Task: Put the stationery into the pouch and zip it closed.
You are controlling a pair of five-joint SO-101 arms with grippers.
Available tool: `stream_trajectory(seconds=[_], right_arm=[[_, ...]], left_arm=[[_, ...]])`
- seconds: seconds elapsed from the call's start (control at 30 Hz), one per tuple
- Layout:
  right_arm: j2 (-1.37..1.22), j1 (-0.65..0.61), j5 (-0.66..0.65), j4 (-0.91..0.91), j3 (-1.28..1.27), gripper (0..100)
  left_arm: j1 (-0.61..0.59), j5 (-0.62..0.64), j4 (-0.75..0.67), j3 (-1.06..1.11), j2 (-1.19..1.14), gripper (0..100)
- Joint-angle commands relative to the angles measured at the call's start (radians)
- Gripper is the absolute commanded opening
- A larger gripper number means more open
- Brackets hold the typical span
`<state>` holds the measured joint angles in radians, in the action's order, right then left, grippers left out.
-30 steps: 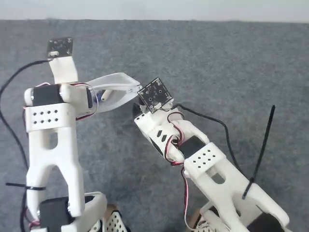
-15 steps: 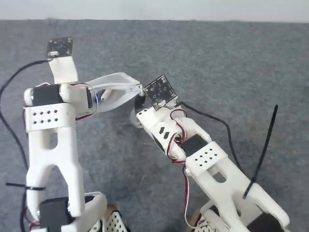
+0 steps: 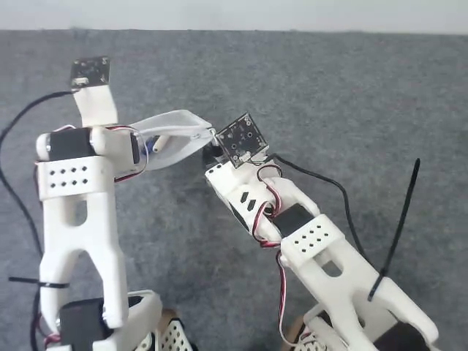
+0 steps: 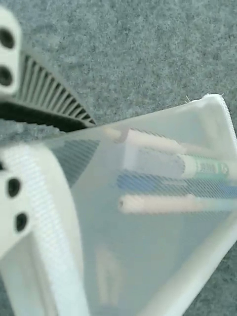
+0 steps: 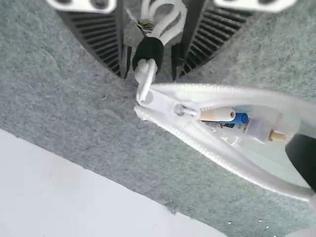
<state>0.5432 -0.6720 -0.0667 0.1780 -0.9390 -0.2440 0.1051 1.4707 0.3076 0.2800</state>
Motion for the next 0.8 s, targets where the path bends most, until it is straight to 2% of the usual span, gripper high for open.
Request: stream_trajectory(seconds=[0.0, 0.57, 0.77], right_arm=[[-0.002, 0.013, 0.009, -0.022, 0.041, 13.7], [-0.12, 0.015, 0.009, -0.068, 0.074, 13.6], [-0.12, 0.015, 0.009, -0.116, 0.071, 7.4]], left_arm=[[-0.017, -0.009, -0.014, 0.067, -0.037, 1], [-0.018, -0.009, -0.015, 0.07, -0.037, 1], [-0.018, -0.009, -0.015, 0.07, -0.037, 1]])
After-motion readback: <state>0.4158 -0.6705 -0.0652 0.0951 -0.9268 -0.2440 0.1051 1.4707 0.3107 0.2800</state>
